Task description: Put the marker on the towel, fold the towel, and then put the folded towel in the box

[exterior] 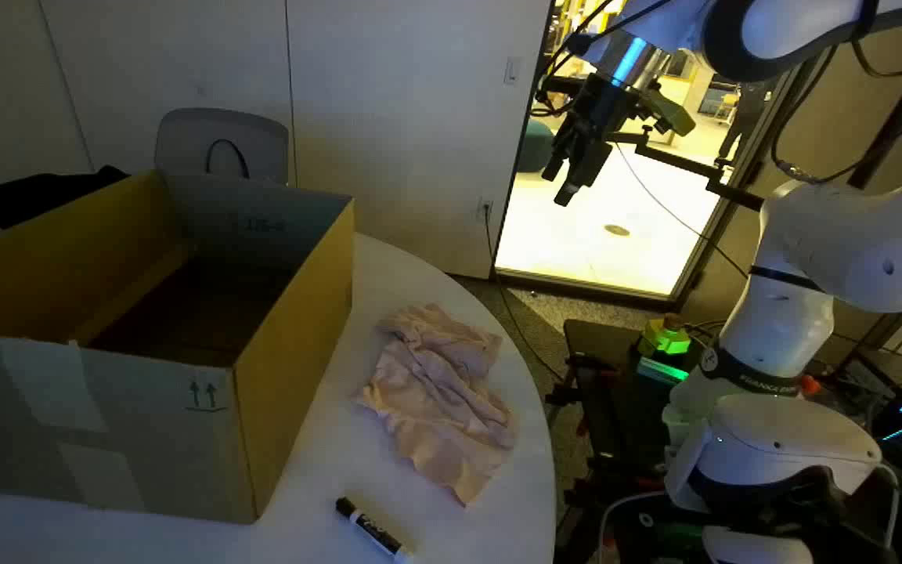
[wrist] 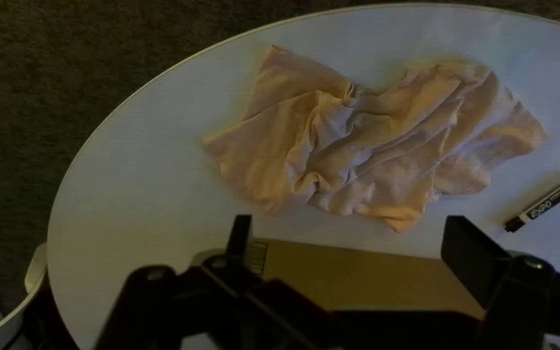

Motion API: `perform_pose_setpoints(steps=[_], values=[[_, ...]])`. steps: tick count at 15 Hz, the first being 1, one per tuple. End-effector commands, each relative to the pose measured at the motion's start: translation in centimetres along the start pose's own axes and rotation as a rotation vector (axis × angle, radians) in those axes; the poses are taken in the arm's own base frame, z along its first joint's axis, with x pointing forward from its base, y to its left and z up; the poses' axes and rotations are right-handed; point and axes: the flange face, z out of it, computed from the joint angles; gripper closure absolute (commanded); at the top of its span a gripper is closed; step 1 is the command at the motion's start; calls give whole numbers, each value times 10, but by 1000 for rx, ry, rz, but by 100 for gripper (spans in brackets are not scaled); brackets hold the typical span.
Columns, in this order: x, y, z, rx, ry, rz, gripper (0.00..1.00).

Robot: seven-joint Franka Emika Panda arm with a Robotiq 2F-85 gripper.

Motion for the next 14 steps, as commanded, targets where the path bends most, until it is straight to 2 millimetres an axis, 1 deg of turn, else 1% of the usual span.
perform_pose_setpoints(steps=[1,7,8,9,10,12,13,14], values=[[0,0,-1,0,0,0,0],[2,0,-1,-4,9,-13,0],[21,-17,17,-13,12,-19,0],[28,-32,15,-2,25,-47,0],[38,-52,20,-6,38,-71,0],[57,-99,32,16,57,-120,0],[62,-122,42,32,51,-142,0],[71,-131,68,49,48,-153,0]])
